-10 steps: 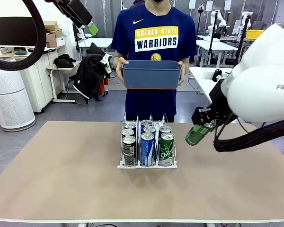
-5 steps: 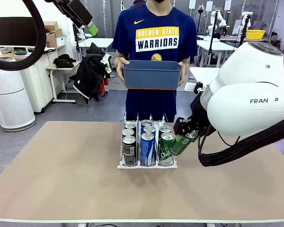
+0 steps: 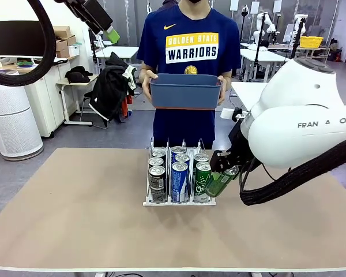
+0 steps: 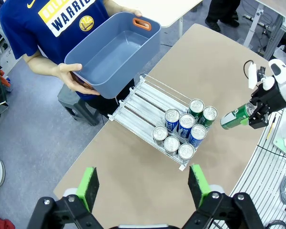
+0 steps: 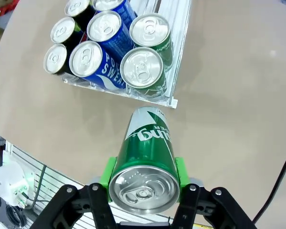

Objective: Fill the beverage cans into the dispenser.
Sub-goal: Place the picked Sprite in the line of the Automatic Can Dispenser with the same cans.

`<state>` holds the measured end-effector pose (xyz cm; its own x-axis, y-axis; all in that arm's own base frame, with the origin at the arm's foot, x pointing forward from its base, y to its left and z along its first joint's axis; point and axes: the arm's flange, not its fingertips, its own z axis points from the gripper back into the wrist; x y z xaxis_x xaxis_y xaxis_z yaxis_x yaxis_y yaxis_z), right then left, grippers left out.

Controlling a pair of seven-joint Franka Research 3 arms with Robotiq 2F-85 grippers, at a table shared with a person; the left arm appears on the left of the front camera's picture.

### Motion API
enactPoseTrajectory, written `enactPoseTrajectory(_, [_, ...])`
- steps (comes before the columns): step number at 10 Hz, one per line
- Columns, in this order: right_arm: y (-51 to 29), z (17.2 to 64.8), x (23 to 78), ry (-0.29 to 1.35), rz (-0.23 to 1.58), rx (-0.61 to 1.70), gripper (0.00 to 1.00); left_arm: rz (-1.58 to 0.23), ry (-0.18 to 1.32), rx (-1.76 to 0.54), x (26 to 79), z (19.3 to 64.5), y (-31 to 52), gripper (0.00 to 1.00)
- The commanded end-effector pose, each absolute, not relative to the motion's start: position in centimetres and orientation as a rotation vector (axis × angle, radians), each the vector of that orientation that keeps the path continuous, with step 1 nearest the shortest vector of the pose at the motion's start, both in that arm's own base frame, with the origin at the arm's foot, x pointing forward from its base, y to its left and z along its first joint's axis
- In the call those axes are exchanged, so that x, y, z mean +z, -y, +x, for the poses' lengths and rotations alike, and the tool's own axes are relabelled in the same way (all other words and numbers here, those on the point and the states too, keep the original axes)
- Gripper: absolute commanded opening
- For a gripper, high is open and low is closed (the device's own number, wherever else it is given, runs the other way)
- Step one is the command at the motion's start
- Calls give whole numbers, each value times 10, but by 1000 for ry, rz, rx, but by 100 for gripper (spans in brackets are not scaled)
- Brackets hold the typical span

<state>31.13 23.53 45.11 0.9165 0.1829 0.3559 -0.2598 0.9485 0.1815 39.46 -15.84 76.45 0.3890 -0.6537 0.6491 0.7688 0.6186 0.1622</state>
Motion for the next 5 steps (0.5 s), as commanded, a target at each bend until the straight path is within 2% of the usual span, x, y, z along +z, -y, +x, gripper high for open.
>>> enactPoseTrajectory(1, [-242, 327, 443, 336, 285, 265, 58, -175, 740, -909, 764, 393, 157, 100])
enactPoseTrajectory(5, [-247, 349, 436, 401, 316, 275, 58, -175, 740, -909, 764, 393, 157, 100])
